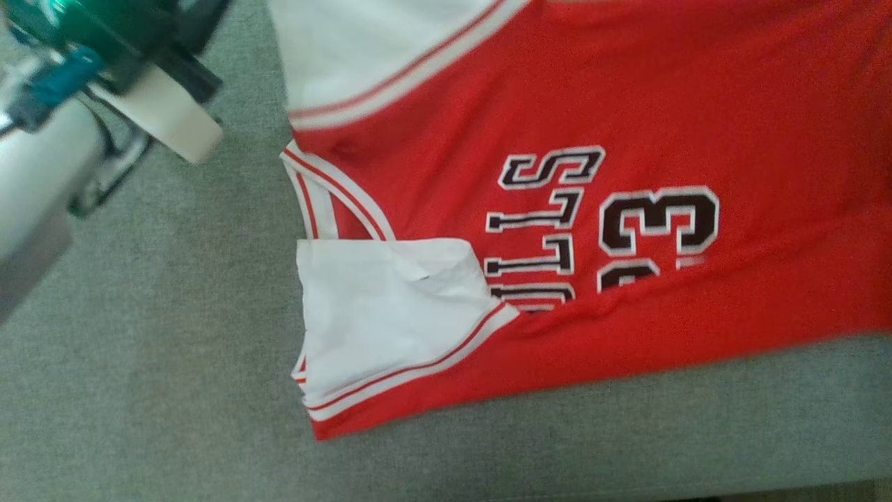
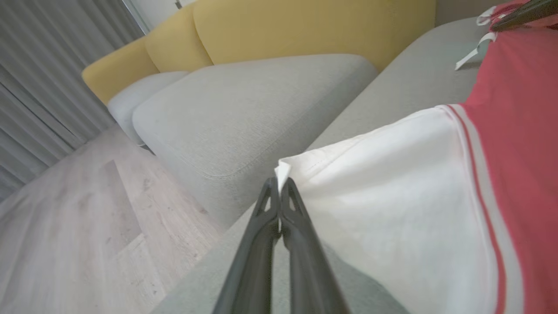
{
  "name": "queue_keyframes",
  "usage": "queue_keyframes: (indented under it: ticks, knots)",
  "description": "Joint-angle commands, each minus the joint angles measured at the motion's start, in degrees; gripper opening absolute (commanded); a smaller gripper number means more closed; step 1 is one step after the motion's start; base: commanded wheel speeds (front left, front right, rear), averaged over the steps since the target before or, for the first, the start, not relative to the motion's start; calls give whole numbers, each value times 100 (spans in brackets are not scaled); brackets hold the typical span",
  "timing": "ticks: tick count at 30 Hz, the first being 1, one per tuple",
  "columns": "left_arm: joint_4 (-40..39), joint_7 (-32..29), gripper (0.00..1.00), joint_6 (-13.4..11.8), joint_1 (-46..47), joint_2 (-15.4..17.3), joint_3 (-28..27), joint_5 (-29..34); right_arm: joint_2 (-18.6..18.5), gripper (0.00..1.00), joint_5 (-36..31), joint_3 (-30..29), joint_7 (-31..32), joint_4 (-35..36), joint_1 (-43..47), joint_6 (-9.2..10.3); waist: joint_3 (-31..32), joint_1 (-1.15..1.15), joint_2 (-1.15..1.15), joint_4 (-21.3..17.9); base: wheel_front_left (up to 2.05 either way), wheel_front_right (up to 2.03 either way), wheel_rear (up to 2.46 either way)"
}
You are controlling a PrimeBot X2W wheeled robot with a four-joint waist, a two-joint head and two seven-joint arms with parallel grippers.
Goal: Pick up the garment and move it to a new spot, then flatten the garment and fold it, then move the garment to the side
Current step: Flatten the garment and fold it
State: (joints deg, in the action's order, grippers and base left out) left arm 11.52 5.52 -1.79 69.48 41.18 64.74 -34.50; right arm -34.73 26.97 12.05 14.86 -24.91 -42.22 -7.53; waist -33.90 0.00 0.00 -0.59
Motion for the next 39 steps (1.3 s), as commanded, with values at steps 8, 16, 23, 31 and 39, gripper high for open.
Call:
queue_keyframes:
  ticks: [8, 16, 23, 31, 39]
  knots:
    - [365, 449, 0, 53, 757, 253, -675, -53, 73, 0, 251, -589, -1013, 124, -270, 4, 121, 0, 0, 51, 0, 0, 0]
    - [169, 703, 0, -15, -115, 210, -540, -392, 89, 0, 473, -755, -1223, 269, 688, 4, 420, 0, 0, 169, 0, 0, 0]
    - [-663, 847, 0, -522, -1093, 394, -458, -493, 66, 0, 474, -953, -1303, 453, 1287, 4, 561, 0, 0, 272, 0, 0, 0]
    - [-1833, 902, 0, -1290, -2232, 615, -299, -528, 24, 0, 295, -1072, -1393, 519, 1606, 4, 636, 0, 0, 424, 0, 0, 0]
    - [-1975, 932, 0, -1401, -2789, 231, -240, -741, 53, 0, 82, -1089, -1461, 377, 1792, 4, 596, 0, 0, 536, 0, 0, 0]
